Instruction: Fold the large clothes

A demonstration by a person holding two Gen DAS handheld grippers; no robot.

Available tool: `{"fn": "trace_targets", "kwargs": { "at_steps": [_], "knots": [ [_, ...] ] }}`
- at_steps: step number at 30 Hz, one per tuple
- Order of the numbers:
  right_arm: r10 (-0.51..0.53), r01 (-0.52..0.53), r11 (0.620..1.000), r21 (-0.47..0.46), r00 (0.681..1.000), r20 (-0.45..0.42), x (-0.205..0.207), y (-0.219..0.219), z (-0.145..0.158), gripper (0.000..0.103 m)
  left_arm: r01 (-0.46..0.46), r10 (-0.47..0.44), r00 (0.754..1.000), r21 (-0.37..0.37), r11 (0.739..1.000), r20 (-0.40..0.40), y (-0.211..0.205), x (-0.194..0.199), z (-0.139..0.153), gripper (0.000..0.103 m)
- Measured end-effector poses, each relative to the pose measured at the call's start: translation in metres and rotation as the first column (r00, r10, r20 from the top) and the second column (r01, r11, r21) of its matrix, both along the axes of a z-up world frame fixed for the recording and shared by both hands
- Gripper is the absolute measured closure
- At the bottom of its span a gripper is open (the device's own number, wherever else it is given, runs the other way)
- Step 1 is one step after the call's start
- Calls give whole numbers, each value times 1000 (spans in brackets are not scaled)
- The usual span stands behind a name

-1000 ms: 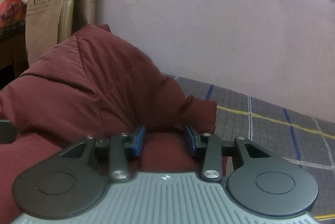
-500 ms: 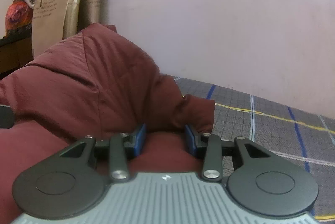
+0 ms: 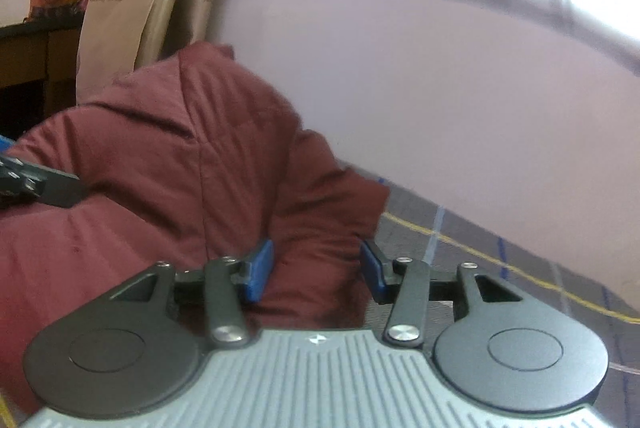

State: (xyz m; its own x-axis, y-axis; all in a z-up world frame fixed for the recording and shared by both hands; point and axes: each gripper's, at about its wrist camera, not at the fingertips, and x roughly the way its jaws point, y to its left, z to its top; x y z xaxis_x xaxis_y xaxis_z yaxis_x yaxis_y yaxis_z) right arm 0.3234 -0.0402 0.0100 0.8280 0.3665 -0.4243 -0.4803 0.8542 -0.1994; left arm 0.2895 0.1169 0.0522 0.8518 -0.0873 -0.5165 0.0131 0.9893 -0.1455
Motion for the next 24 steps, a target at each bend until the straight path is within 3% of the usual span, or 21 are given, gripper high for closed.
{"fn": "trace_targets", "kwargs": {
  "at_steps": [3,7,12,15,18,20,24],
  "knots": [
    [51,-49,998,-28,997,63,-31,-3,3,56,-5,5,1000,-19,1000,-2,4,0,-1,0],
    [68,-54,990,-128,992,106,-57,-6,-21,56,-3,3,1000,-24,1000,2,5,-1,-1,0],
    [33,-32,998,-45,999,20,-45,-16,-50,56,-1,0,999,50,999,36,-7,-11,3,0],
    [20,-17,999,51,998,-64,-35,-26,-47,56,-24,14,997,139,990,72,-16,-25,9,0],
    [-15,26,995,97,994,-108,-32,-33,-37,43,-70,45,993,232,970,109,-25,-40,16,0],
    [-56,69,992,106,990,-127,-33,-36,-29,25,-95,62,990,282,955,124,-31,-48,20,0],
    [-93,114,983,142,985,-144,-45,-48,-14,19,-94,57,991,314,945,123,-40,-61,28,0]
  ]
}}
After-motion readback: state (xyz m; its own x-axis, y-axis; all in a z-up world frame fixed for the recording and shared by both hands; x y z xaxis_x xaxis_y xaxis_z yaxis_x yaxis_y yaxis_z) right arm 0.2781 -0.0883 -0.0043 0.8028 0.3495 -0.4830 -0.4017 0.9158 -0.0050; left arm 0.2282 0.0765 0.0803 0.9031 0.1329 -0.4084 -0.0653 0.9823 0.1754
